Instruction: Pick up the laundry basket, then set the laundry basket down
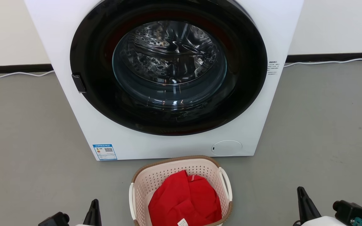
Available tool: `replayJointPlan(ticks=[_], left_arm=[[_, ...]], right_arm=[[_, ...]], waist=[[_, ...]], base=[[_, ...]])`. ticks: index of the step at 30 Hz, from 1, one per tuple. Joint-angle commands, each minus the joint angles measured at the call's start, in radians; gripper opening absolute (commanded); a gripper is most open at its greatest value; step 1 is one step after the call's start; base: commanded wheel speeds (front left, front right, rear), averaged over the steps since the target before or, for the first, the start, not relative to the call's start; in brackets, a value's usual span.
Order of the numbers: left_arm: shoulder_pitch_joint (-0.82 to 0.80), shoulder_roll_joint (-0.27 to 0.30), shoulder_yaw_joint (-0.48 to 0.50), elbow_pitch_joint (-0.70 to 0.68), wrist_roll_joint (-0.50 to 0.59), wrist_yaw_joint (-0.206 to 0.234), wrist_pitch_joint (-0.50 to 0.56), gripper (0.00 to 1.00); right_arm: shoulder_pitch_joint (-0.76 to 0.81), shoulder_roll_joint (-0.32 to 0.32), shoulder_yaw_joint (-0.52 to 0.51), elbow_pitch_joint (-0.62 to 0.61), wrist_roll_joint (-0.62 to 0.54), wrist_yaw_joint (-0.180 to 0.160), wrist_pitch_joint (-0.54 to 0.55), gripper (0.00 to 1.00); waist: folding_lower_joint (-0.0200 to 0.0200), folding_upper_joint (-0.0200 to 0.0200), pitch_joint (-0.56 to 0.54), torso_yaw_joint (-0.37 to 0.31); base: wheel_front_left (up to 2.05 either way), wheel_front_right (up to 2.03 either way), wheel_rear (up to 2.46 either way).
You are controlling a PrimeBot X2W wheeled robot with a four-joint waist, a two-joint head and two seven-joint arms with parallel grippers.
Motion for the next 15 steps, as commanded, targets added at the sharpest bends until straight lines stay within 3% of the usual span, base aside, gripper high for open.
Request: replayJointPlan(ticks=[1,15], left_arm=[[-0.044,0.007,0.014,-0.031,-0.03,-0.01,0.008,0.0],[-0.058,0.009,0.032,-0.05,-0.173,-0.032,0.049,0.0]], right_arm=[[-0.037,-0.008,0.001,-0.035,0.037,0.0,0.011,0.0],[-0.046,-0.008,-0.001,-0.065,0.211,0.0,0.052,0.0]], waist=[[-0.0002,-0.0001,0.0,0.0],[-0.0002,-0.0001,0.005,0.004]], base=[[0.0,0.0,0.0],[0.0,0.0,0.0]])
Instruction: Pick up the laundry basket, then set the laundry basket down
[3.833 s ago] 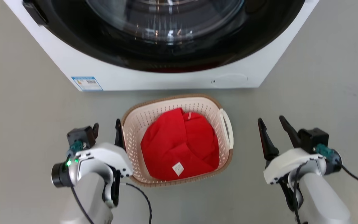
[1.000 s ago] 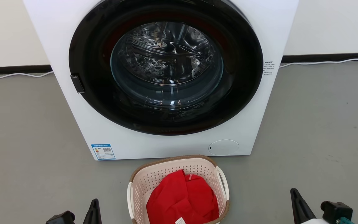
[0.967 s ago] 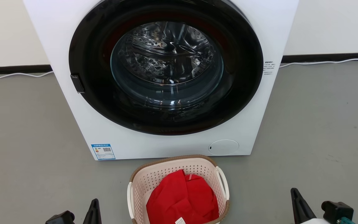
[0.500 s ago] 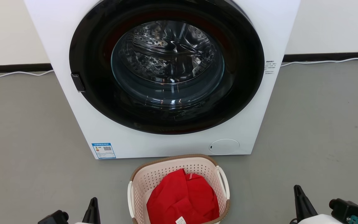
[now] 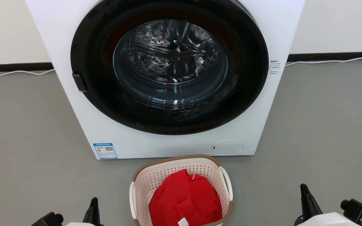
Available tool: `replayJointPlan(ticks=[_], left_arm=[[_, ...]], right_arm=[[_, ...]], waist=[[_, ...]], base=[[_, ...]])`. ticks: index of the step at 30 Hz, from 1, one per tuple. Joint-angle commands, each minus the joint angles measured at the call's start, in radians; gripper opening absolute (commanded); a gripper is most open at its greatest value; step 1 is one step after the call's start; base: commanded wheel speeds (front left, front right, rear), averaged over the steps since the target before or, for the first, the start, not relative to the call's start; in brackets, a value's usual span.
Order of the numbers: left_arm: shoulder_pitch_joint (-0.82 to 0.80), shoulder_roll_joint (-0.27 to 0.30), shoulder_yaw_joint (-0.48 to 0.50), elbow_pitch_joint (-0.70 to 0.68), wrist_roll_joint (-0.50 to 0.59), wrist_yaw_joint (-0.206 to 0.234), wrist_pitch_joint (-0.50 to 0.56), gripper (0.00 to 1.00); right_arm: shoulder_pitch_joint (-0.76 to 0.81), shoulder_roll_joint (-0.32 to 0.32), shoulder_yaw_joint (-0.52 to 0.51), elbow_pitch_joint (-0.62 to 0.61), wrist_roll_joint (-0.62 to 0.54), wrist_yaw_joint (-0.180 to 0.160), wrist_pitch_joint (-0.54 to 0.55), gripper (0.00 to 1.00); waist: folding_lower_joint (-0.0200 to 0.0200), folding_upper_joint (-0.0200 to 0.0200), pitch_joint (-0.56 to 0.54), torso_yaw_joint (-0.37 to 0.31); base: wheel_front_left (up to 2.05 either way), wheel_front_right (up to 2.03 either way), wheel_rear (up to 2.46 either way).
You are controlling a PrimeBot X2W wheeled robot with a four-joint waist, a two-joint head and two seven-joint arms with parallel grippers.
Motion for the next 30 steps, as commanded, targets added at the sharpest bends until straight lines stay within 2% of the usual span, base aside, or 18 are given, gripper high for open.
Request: replayJointPlan(ticks=[1,30], left_arm=[[-0.056,0.008,0.017,-0.032,-0.03,-0.009,0.008,0.0],[-0.085,0.012,0.055,-0.073,-0.328,-0.054,0.093,0.0]], right_arm=[[-0.045,-0.008,0.002,-0.035,0.036,0.0,0.008,0.0],[-0.063,-0.01,-0.003,-0.097,0.398,-0.001,0.093,0.0]], waist=[[-0.0002,-0.0001,0.0,0.0],[-0.0002,-0.0001,0.01,0.007]], base=[[0.0,0.0,0.0],[0.0,0.0,0.0]])
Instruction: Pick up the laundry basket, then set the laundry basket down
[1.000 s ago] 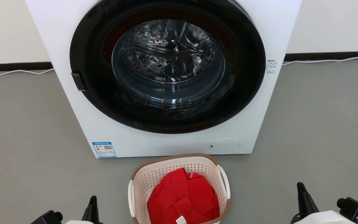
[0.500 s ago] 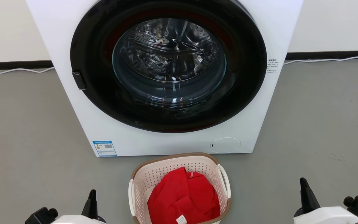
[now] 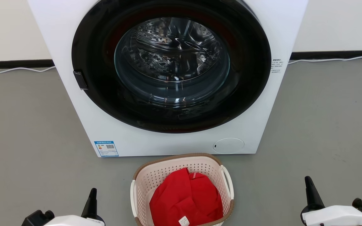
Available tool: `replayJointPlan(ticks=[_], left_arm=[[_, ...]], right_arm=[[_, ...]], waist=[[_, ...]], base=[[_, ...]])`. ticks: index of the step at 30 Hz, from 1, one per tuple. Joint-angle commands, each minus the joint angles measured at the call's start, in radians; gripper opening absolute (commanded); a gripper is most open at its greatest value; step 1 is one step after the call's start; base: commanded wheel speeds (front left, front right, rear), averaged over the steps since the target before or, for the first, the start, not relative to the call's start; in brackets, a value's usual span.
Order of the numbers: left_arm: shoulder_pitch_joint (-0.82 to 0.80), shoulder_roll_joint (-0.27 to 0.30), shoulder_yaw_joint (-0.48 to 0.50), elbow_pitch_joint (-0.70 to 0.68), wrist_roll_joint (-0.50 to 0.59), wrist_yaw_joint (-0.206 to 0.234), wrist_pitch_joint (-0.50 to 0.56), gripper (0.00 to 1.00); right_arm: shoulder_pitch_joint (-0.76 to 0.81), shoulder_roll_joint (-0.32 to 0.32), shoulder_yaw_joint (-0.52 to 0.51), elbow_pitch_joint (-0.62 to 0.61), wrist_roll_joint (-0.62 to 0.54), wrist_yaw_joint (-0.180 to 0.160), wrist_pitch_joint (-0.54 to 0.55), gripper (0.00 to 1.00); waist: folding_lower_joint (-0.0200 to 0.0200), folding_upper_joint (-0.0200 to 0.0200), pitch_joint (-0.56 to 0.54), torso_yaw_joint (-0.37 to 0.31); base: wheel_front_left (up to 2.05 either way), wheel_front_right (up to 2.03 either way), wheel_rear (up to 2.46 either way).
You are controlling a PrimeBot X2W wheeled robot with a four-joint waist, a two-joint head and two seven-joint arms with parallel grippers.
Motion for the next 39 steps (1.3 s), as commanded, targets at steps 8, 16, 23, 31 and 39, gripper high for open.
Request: replayJointPlan(ticks=[8,16,23,31,39], left_arm=[[-0.069,0.011,0.031,-0.042,-0.095,-0.022,0.029,0.0],[-0.077,0.012,0.042,-0.053,-0.177,-0.034,0.052,0.0],[-0.084,0.013,0.051,-0.063,-0.249,-0.045,0.073,0.0],[-0.092,0.014,0.061,-0.074,-0.331,-0.058,0.097,0.0],[-0.1,0.015,0.07,-0.084,-0.403,-0.069,0.117,0.0]], right_arm=[[-0.054,-0.01,0.01,-0.05,0.115,0.0,0.031,0.0],[-0.059,-0.011,0.009,-0.067,0.214,0.0,0.054,0.0],[-0.063,-0.011,0.007,-0.082,0.301,0.0,0.074,0.0],[-0.068,-0.012,0.006,-0.099,0.401,0.0,0.097,0.0],[-0.072,-0.012,0.005,-0.114,0.488,0.0,0.118,0.0]], waist=[[-0.0001,-0.0001,0.003,0.002],[-0.0001,-0.0001,0.005,0.004],[-0.0001,-0.0001,0.007,0.005],[-0.0001,-0.0001,0.01,0.007],[-0.0001,-0.0001,0.012,0.009]], base=[[0.0,0.0,0.0],[0.0,0.0,0.0],[0.0,0.0,0.0],[0.0,0.0,0.0],[0.0,0.0,0.0]])
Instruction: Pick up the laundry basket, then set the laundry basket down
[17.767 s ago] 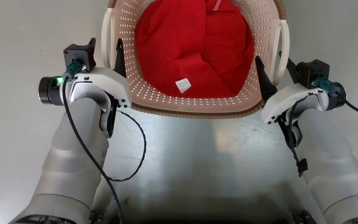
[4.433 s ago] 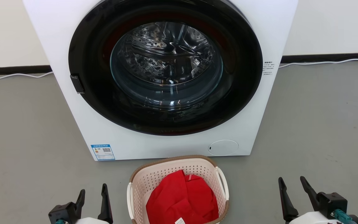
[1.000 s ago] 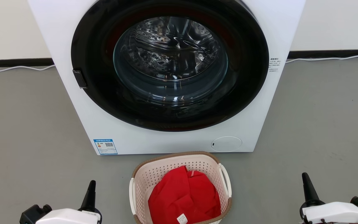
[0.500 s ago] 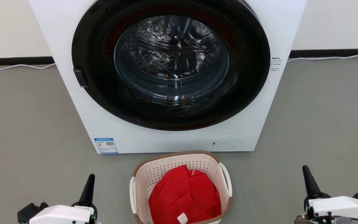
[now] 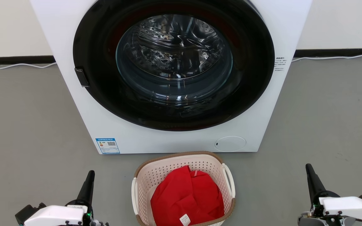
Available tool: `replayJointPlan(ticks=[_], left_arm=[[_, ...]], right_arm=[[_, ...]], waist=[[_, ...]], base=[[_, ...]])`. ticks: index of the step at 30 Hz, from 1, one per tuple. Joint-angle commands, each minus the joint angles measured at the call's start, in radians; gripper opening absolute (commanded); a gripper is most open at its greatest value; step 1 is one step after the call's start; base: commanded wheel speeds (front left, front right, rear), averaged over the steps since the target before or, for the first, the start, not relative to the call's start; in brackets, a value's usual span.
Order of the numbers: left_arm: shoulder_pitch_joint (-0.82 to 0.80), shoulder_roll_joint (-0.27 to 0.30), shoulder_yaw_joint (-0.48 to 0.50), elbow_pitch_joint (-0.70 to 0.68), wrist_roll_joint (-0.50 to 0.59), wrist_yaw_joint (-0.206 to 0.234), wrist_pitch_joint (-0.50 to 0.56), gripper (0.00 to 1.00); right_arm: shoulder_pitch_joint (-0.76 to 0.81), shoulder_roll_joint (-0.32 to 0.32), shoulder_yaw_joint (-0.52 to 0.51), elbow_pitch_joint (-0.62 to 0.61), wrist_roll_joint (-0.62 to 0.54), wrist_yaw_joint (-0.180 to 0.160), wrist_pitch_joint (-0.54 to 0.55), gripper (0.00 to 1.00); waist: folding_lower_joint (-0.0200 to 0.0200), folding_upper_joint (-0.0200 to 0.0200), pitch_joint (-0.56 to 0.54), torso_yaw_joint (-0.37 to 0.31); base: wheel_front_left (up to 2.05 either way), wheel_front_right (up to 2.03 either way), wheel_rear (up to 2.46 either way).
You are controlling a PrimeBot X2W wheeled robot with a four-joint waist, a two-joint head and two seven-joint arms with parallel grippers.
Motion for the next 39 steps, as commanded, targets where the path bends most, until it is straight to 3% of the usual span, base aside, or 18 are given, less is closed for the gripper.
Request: replayJointPlan(ticks=[1,16,39], left_arm=[[-0.061,0.013,0.031,-0.033,-0.028,-0.017,0.009,0.0],[-0.076,0.015,0.05,-0.054,-0.182,-0.041,0.053,0.0],[-0.076,0.015,0.05,-0.054,-0.183,-0.041,0.053,0.0]], right_arm=[[-0.051,-0.012,0.017,-0.038,0.035,0.0,0.015,0.0],[-0.061,-0.013,0.014,-0.07,0.222,0.0,0.058,0.0],[-0.061,-0.013,0.014,-0.07,0.223,0.0,0.059,0.0]], waist=[[0.0,-0.0001,0.0,0.0],[0.0,-0.0001,0.005,0.004],[0.0,-0.0001,0.005,0.004]], base=[[0.0,0.0,0.0],[0.0,0.0,0.0],[0.0,0.0,0.0]])
